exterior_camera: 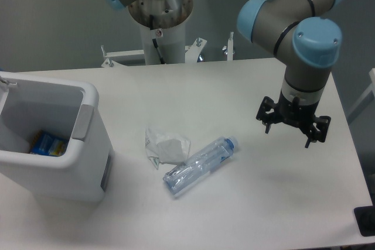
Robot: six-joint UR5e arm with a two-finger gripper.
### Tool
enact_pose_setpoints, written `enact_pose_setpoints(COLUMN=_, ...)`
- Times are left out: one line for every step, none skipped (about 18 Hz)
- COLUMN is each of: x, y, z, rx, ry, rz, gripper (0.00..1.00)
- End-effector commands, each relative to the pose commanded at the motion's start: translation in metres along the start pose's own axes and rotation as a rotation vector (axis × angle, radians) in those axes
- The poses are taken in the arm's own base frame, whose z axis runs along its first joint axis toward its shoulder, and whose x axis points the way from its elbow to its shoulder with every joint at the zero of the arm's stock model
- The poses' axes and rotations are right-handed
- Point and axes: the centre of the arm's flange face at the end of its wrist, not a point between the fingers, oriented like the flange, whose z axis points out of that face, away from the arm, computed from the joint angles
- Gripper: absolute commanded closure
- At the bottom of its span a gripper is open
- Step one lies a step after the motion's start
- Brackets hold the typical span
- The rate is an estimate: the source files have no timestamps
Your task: Open the trash can
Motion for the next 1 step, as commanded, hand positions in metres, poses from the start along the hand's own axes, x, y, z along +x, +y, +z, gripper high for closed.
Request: enact_pose_setpoints(x=0.0008, y=0.0002, z=0.003, rx=-0.002, ry=0.004, rz=0.0, gripper=0.0)
